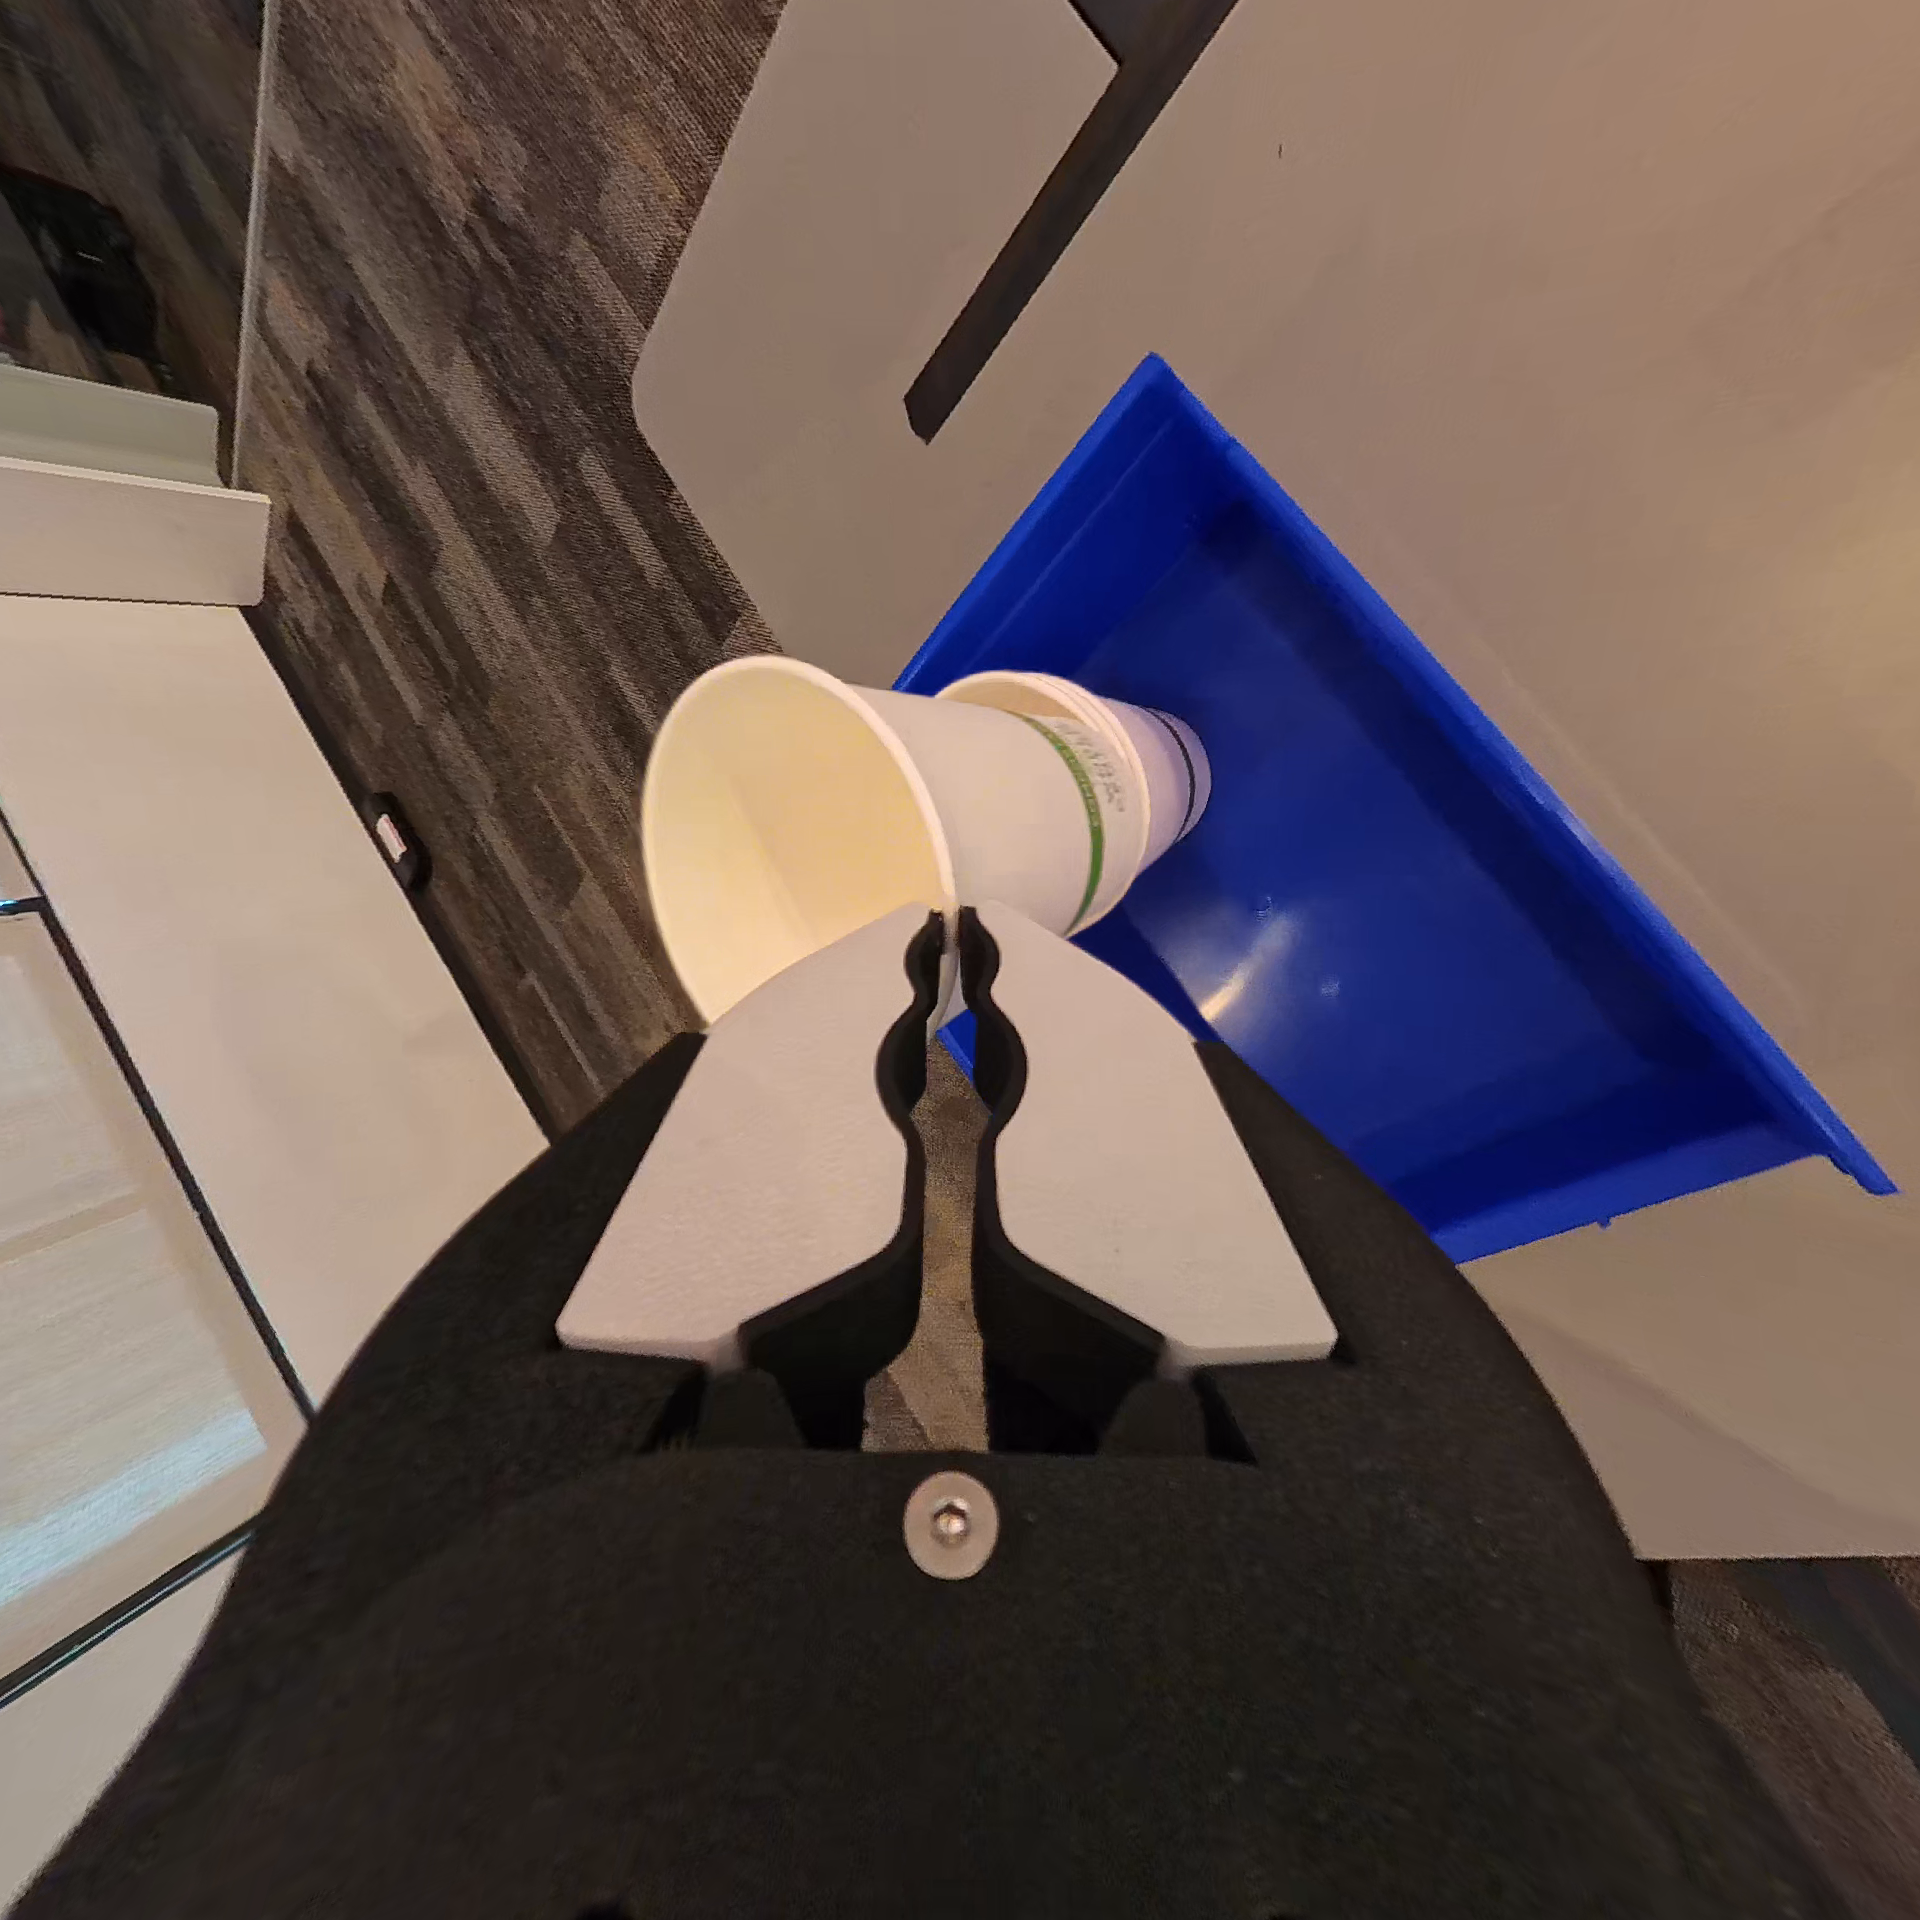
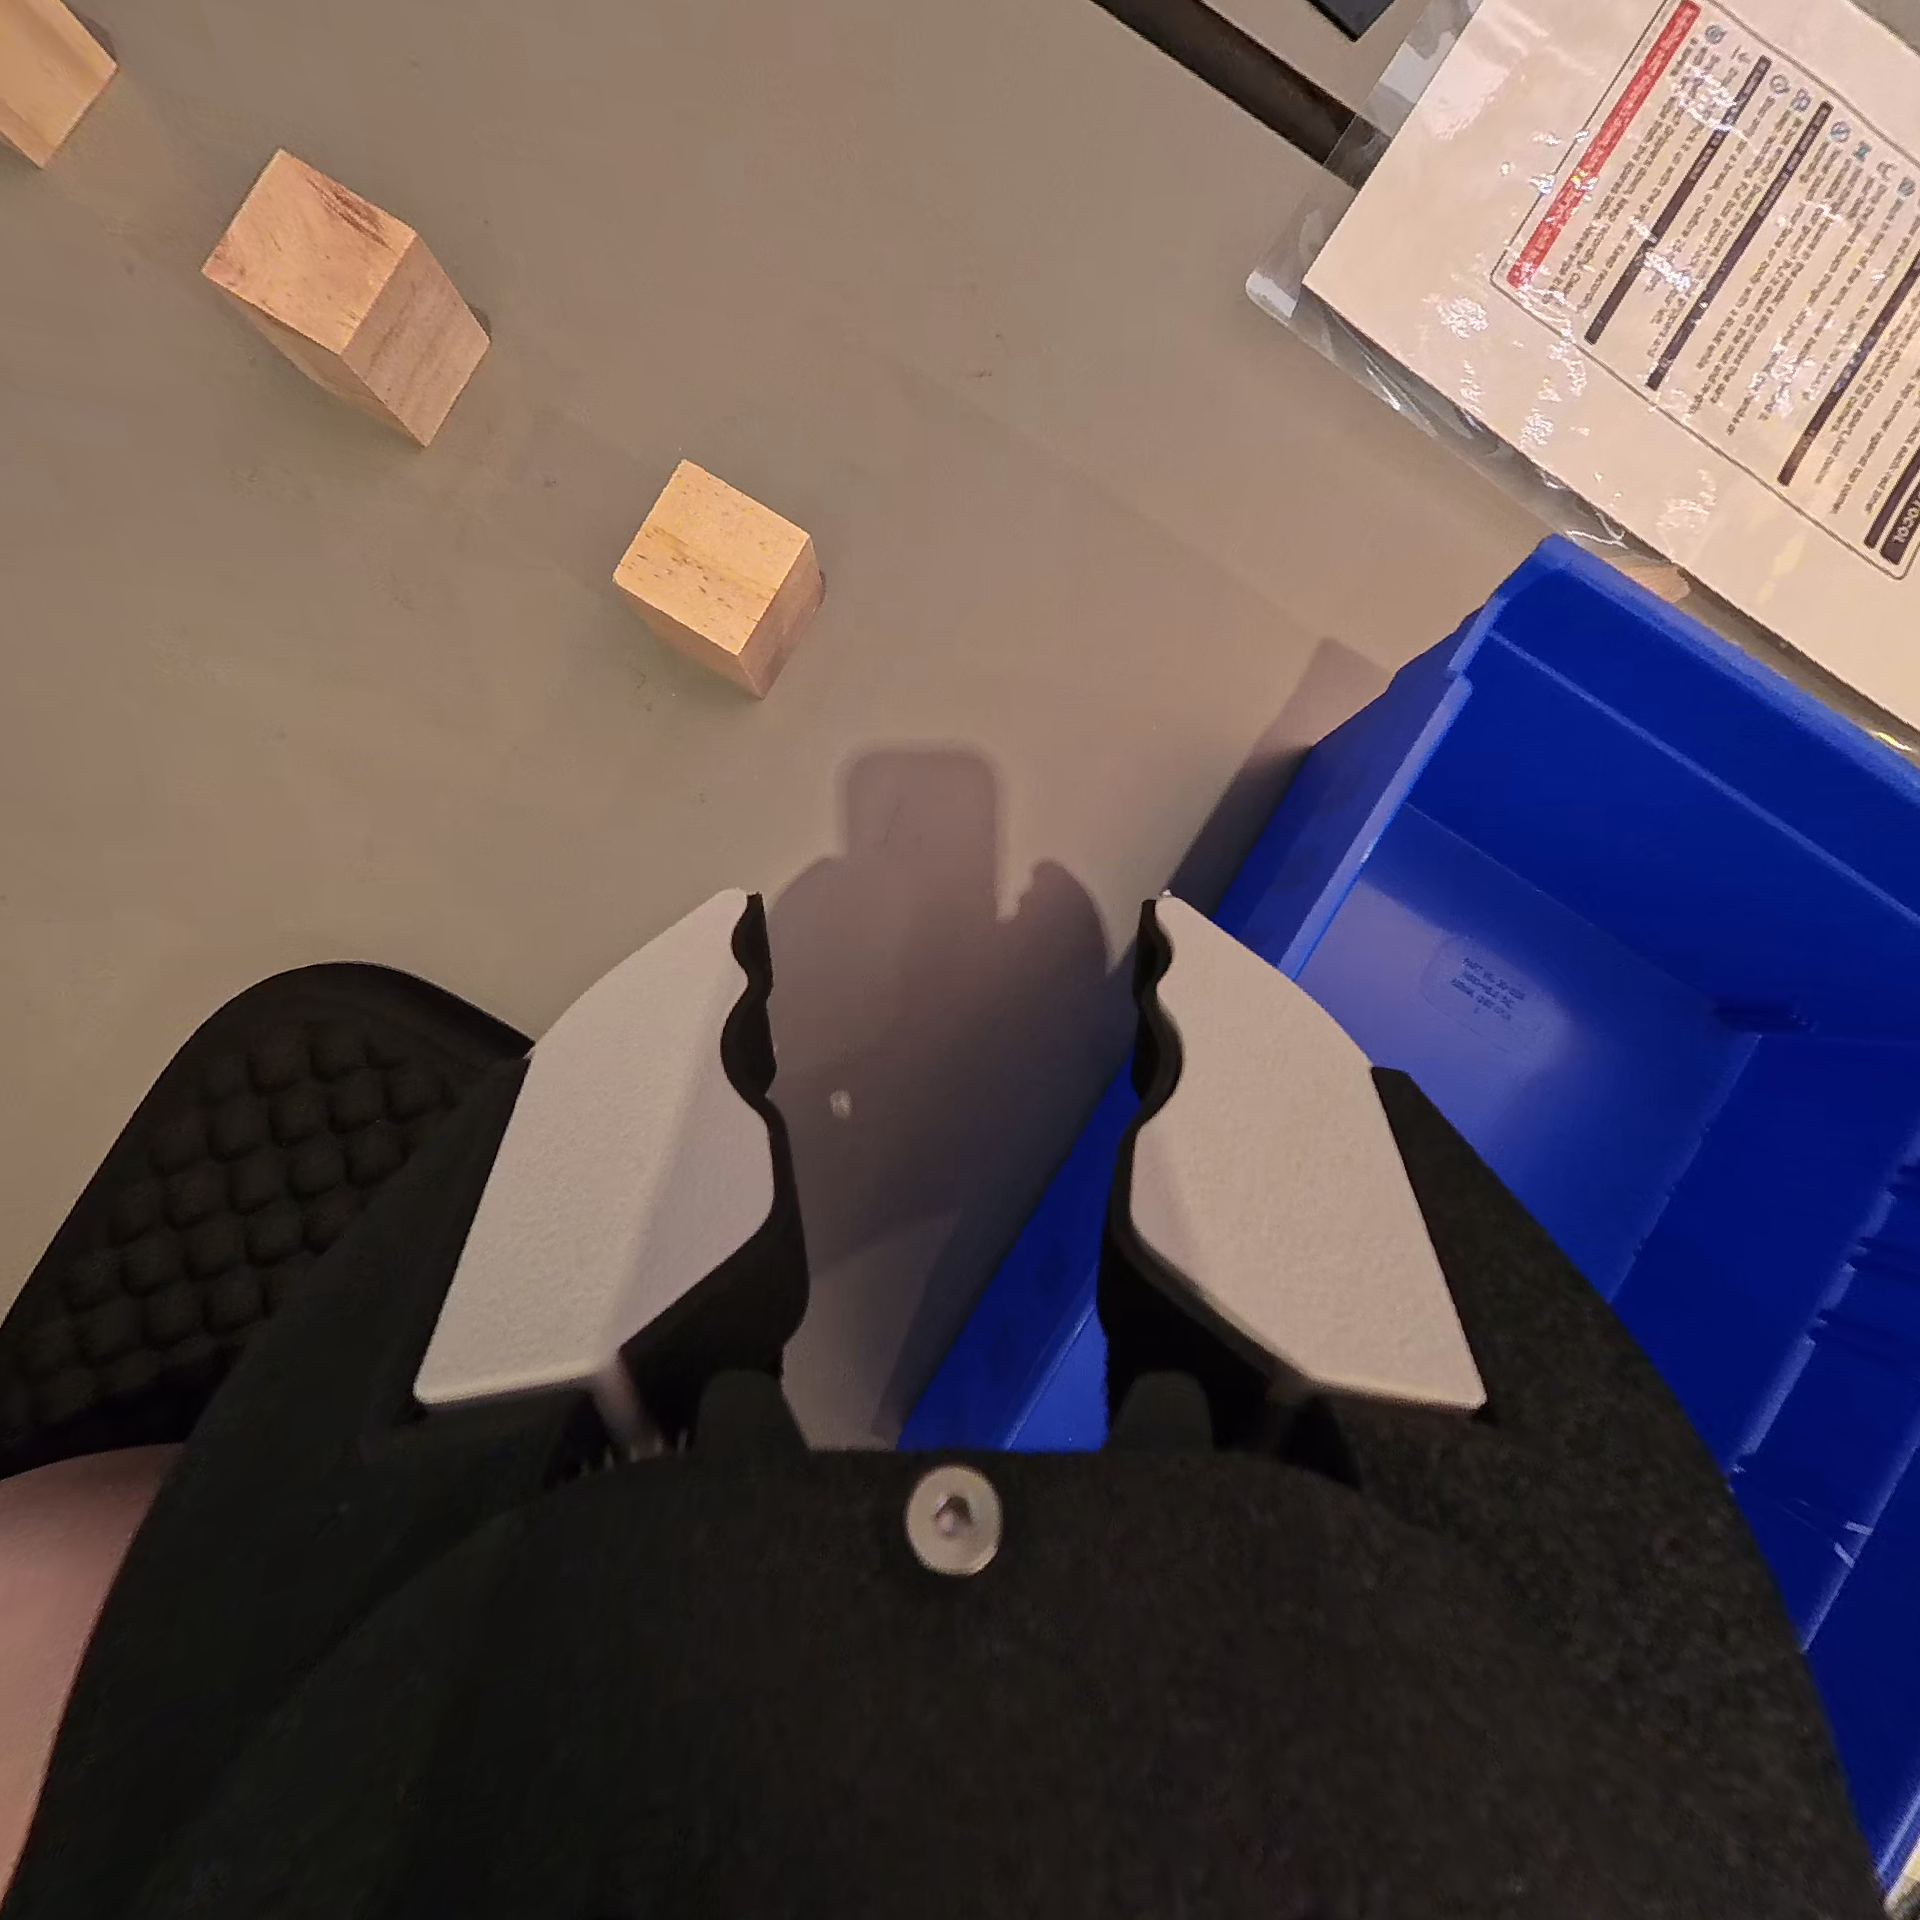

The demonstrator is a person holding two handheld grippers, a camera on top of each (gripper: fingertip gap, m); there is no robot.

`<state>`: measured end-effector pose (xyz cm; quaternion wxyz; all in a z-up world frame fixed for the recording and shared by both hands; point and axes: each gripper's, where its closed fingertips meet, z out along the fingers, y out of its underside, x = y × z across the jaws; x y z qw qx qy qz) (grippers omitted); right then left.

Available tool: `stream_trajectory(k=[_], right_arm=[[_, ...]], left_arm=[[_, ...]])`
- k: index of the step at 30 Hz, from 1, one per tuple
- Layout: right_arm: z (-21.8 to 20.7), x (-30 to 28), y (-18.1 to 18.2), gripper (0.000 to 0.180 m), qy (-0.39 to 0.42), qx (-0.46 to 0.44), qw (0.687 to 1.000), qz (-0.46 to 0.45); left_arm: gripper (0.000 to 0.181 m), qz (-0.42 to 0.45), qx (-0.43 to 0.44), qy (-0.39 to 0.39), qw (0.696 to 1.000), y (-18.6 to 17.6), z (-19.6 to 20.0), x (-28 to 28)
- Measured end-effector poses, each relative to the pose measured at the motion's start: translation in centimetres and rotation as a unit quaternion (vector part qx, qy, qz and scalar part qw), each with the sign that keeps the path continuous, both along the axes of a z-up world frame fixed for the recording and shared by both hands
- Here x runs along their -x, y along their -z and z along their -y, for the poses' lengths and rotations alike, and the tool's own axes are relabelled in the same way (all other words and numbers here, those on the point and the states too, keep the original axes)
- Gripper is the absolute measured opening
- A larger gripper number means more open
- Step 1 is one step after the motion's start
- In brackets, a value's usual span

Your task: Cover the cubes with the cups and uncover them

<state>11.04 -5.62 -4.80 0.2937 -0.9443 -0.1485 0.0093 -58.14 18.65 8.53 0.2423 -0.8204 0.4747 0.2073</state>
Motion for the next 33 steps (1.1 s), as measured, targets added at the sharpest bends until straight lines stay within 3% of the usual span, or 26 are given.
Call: stream_trajectory(k=[14, 21, 27, 33], right_arm=[[-0.3, 0.6, -0.4, 0.067, -0.013, -0.007, 1.0, 0.001], [-1.4, 2.7, -1.3, 0.067, -0.052, -0.018, 0.998, 0.016], [-3.3, 7.7, -2.9, 0.067, -0.15, -0.056, 0.987, 0.012], [-6.1, 16.0, -5.8, 0.067, -0.301, -0.155, 0.939, -0.065]], left_arm=[[0.002, 0.038, -0.027, 0.046, 0.998, -3.6, 2.4, -3.1], [0.003, 0.086, -0.038, 0.118, 0.989, -5.6, 4.6, -8.8], [0.003, 0.172, -0.039, 0.212, 0.961, -7.0, 7.5, -16.6], [0.003, 0.248, -0.034, 0.294, 0.922, -8.5, 10.5, -24.1]])
